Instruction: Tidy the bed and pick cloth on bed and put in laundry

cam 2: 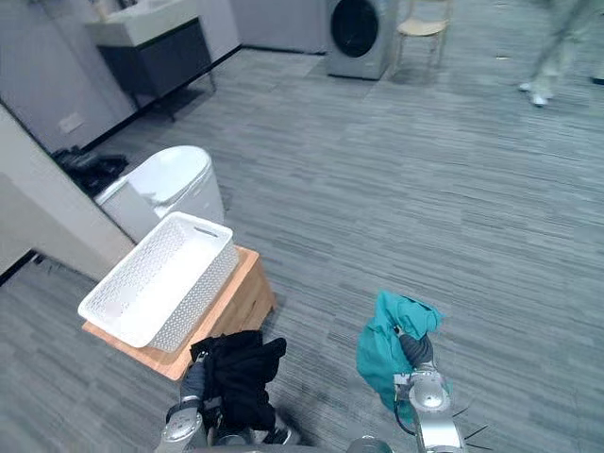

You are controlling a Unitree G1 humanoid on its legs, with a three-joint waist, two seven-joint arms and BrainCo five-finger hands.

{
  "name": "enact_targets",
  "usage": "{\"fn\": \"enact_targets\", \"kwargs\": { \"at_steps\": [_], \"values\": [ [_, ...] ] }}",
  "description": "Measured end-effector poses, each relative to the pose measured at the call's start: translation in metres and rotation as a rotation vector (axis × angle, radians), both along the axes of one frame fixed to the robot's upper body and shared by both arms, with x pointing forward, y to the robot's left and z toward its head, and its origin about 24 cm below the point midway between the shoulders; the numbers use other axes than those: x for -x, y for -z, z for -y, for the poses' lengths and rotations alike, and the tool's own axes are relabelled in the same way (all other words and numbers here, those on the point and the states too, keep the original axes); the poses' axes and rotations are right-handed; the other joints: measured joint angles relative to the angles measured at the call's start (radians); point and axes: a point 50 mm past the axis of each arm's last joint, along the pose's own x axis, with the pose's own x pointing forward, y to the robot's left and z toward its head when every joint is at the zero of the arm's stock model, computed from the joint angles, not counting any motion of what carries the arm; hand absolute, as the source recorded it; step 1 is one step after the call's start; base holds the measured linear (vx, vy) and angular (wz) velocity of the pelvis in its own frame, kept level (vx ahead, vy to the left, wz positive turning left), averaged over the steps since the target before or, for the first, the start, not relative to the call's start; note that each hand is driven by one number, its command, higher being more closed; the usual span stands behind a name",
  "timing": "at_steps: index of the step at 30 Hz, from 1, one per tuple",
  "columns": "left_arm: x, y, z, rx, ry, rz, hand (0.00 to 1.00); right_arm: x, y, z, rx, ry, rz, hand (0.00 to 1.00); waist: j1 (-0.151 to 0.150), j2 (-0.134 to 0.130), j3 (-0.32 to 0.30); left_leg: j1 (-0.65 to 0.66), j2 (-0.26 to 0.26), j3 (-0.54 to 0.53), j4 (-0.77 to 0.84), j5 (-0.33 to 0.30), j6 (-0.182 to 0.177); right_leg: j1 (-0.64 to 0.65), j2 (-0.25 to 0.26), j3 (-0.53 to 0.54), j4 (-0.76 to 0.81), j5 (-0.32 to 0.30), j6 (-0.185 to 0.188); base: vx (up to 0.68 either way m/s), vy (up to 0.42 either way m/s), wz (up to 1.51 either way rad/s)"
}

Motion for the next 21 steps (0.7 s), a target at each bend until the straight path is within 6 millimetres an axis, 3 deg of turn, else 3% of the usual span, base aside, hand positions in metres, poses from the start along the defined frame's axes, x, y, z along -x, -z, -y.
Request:
{"fn": "enact_targets", "kwargs": {
  "at_steps": [1,2,3,4,5,6,9,10,11,12,13,15,16,17,19,21],
  "values": [
    [0.002,0.0,-0.001,-0.007,0.006,-0.005,1.0,0.0,0.0,0.0,0.008,-0.004,-0.002,1.0,0.001,0.001,-0.004,0.022,-0.014,0.016,-0.038,-0.014,0.054,0.007,-0.006,-0.035,0.071,-0.046,0.02,0.5,-0.05,1.45],
    [0.005,0.003,-0.003,-0.014,0.008,-0.026,1.0,0.001,0.002,-0.003,0.006,-0.01,-0.008,1.0,-0.001,-0.013,-0.004,0.033,-0.05,-0.025,-0.064,-0.023,0.131,-0.001,-0.065,-0.059,0.226,-0.098,0.042,0.49,0.041,1.47],
    [0.009,0.004,-0.005,-0.019,0.003,-0.038,1.0,0.001,0.003,-0.01,-0.005,-0.029,-0.01,1.0,-0.002,-0.063,-0.014,0.064,-0.129,-0.069,-0.127,-0.016,0.11,-0.08,-0.202,-0.06,0.545,-0.093,0.019,0.47,0.091,1.65],
    [0.011,0.005,-0.008,-0.032,0.01,-0.046,1.0,-0.001,0.002,-0.018,-0.024,-0.036,0.006,1.0,-0.007,-0.096,-0.022,0.076,-0.183,-0.137,-0.16,-0.01,0.111,-0.184,-0.297,0.005,0.813,-0.043,-0.086,0.4,0.061,1.82],
    [0.011,0.005,-0.012,-0.049,0.024,-0.052,1.0,-0.002,0.003,-0.025,-0.044,-0.044,0.01,1.0,-0.017,-0.111,-0.017,0.087,-0.198,-0.197,-0.162,-0.007,0.116,-0.255,-0.315,0.091,0.943,-0.058,-0.082,0.34,0.013,1.58],
    [0.01,0.004,-0.013,-0.056,0.032,-0.053,1.0,-0.002,0.004,-0.029,-0.054,-0.05,0.009,1.0,-0.027,-0.114,-0.015,0.098,-0.203,-0.224,-0.163,-0.007,0.115,-0.28,-0.314,0.12,0.969,-0.072,-0.075,0.46,-0.053,1.73],
    [0.008,0.003,-0.016,-0.094,0.077,-0.054,1.0,-0.005,0.0,-0.044,-0.067,-0.109,0.031,1.0,-0.032,-0.101,-0.01,0.186,-0.233,-0.368,-0.212,0.003,0.099,-0.36,-0.282,0.252,0.805,-0.13,-0.069,0.47,-0.122,1.62],
    [0.006,0.001,-0.019,-0.113,0.085,-0.045,1.0,-0.008,-0.008,-0.049,-0.067,-0.137,0.072,1.0,-0.048,-0.101,-0.011,0.2,-0.237,-0.439,-0.236,0.014,0.081,-0.385,-0.214,0.366,0.614,-0.133,-0.052,0.33,-0.239,1.62],
    [0.003,0.0,-0.02,-0.13,0.104,-0.034,1.0,-0.009,-0.014,-0.051,-0.071,-0.146,0.103,1.0,-0.061,-0.099,-0.013,0.2,-0.239,-0.502,-0.255,0.027,0.064,-0.385,-0.133,0.52,0.398,-0.103,-0.001,0.31,-0.26,1.67],
    [0.002,0.0,-0.02,-0.138,0.118,-0.029,1.0,-0.008,-0.016,-0.051,-0.071,-0.149,0.115,1.0,-0.061,-0.101,-0.014,0.198,-0.245,-0.529,-0.268,0.034,0.053,-0.385,-0.105,0.589,0.3,-0.084,0.03,0.25,-0.288,1.64],
    [0.001,-0.001,-0.02,-0.168,0.161,-0.03,1.0,-0.004,-0.018,-0.05,-0.071,-0.147,0.13,1.0,-0.061,-0.122,-0.023,0.197,-0.264,-0.595,-0.288,0.048,0.03,-0.38,-0.075,0.696,0.131,-0.004,0.058,0.23,-0.306,1.59],
    [0.0,0.001,-0.022,-0.191,0.208,-0.042,1.0,0.004,-0.017,-0.047,-0.076,-0.132,0.121,1.0,-0.064,-0.169,-0.036,0.211,-0.303,-0.674,-0.303,0.056,0.01,-0.364,-0.086,0.721,0.047,0.17,0.028,0.26,-0.326,1.47],
    [0.002,0.004,-0.025,-0.205,0.223,-0.065,1.0,0.006,-0.017,-0.045,-0.071,-0.132,0.119,1.0,-0.051,-0.185,-0.04,0.233,-0.314,-0.714,-0.309,0.053,-0.014,-0.343,-0.102,0.699,0.049,0.201,0.042,0.23,-0.25,0.76],
    [0.004,0.006,-0.023,-0.198,0.224,-0.073,1.0,0.004,-0.02,-0.044,-0.064,-0.138,0.128,1.0,-0.049,-0.167,-0.044,0.235,-0.298,-0.719,-0.307,0.055,-0.025,-0.333,-0.088,0.689,0.034,0.21,0.029,0.28,-0.239,0.51],
    [0.003,0.006,-0.016,-0.187,0.234,-0.061,1.0,-0.01,-0.049,-0.043,-0.031,-0.168,0.264,1.0,-0.051,-0.13,-0.047,0.212,-0.259,-0.736,-0.31,0.051,-0.056,-0.311,-0.056,0.659,-0.05,0.229,0.008,0.23,-0.167,0.1],
    [0.004,0.006,-0.013,-0.168,0.242,-0.056,1.0,-0.016,-0.07,-0.042,-0.002,-0.188,0.362,1.0,-0.054,-0.123,-0.047,0.208,-0.24,-0.747,-0.313,0.052,-0.071,-0.286,-0.037,0.642,-0.09,0.242,-0.004,0.1,-0.14,0.1]
  ]
}}
